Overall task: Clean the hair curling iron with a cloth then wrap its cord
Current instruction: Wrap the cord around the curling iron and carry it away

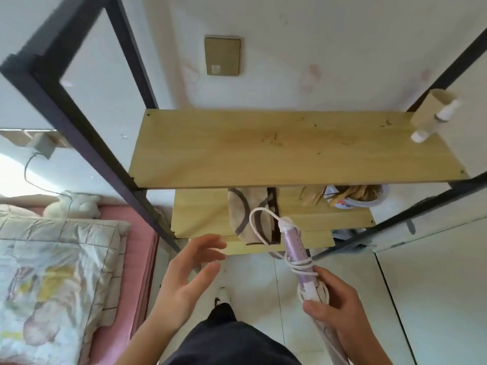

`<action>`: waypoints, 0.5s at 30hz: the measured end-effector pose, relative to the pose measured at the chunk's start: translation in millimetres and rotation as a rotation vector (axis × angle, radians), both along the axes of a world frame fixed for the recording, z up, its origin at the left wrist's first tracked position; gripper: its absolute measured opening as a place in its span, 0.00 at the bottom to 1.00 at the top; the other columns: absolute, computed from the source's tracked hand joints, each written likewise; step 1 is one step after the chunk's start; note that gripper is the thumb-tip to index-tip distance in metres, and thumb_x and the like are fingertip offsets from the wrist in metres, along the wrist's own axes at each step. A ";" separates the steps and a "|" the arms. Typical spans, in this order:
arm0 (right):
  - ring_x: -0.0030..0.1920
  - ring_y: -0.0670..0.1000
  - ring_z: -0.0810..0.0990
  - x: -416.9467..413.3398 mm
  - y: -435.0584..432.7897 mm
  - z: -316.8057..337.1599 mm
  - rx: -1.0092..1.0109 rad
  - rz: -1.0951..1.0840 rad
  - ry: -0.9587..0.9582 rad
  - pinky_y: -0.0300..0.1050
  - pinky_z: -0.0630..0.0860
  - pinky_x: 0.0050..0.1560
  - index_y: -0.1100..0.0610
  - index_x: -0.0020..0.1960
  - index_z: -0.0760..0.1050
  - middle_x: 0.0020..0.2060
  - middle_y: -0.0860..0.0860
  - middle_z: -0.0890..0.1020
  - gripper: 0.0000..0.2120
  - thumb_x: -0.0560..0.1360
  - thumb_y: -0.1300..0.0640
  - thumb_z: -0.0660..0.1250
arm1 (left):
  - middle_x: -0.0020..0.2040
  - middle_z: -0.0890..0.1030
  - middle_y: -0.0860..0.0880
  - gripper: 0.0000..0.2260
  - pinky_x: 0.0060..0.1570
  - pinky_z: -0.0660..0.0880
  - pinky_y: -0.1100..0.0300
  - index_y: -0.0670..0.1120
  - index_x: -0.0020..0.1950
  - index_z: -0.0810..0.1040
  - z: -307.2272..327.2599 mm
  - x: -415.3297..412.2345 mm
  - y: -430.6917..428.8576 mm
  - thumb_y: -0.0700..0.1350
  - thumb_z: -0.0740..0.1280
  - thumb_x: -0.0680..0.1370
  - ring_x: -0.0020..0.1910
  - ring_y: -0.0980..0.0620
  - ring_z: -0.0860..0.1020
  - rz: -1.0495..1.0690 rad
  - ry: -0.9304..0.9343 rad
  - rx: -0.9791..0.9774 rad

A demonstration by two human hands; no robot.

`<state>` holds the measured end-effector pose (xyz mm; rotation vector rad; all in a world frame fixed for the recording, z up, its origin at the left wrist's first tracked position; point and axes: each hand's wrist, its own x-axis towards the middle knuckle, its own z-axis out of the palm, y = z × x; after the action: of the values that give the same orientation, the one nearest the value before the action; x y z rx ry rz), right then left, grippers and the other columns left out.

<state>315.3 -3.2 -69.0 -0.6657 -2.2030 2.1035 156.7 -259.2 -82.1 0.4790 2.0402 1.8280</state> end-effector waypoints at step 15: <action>0.55 0.47 0.77 -288.3 146.8 99.3 0.984 0.525 -0.008 0.46 0.75 0.54 0.40 0.75 0.69 0.61 0.42 0.72 0.38 0.68 0.47 0.80 | 0.70 0.70 0.61 0.30 0.68 0.68 0.49 0.55 0.68 0.75 33.5 -192.8 48.4 0.70 0.64 0.72 0.66 0.53 0.69 -0.100 0.478 -0.653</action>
<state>27.0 143.6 30.3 -0.0068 -3.1644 0.7999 -36.1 -210.8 -48.6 0.8481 2.6930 0.9449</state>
